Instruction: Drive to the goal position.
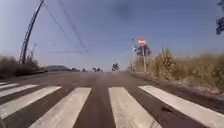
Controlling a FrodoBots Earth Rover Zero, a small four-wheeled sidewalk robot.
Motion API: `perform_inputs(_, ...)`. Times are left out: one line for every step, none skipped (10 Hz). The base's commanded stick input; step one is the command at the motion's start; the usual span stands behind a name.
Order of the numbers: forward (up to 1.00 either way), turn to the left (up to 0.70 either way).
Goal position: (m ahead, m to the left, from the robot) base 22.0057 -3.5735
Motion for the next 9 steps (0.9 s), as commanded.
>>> perform_inputs(1.0, 0.27)
perform_inputs(1.0, 0.27)
perform_inputs(1.0, 0.23)
perform_inputs(1.0, 0.08)
perform_inputs(1.0, 0.0)
perform_inputs(1.0, 0.0)
perform_inputs(1.0, 0.0)
perform_inputs(1.0, 0.0)
perform_inputs(1.0, 0.0)
